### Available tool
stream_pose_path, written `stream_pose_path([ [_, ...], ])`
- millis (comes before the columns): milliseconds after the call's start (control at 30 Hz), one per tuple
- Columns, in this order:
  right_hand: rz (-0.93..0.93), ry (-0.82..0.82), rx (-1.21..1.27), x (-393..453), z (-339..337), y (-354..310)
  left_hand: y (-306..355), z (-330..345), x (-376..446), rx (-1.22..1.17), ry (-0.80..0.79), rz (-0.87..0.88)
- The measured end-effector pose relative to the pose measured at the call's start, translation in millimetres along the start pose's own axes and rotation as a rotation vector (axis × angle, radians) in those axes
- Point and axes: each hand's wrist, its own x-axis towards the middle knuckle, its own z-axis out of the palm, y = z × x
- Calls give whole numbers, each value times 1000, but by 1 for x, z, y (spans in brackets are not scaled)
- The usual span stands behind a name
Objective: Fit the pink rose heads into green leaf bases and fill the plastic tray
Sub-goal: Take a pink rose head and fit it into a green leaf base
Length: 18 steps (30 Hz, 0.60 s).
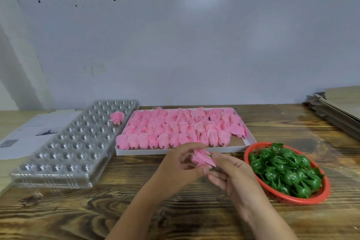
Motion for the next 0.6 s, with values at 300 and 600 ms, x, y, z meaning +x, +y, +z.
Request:
stream_pose_path([
  [300, -17, 12, -54, -4, 3, -2, 1, -2, 1, -61, 37, -13],
  [600, -33, 13, -64, -5, 3, -1, 5, -2, 1, -100, 45, -56],
])
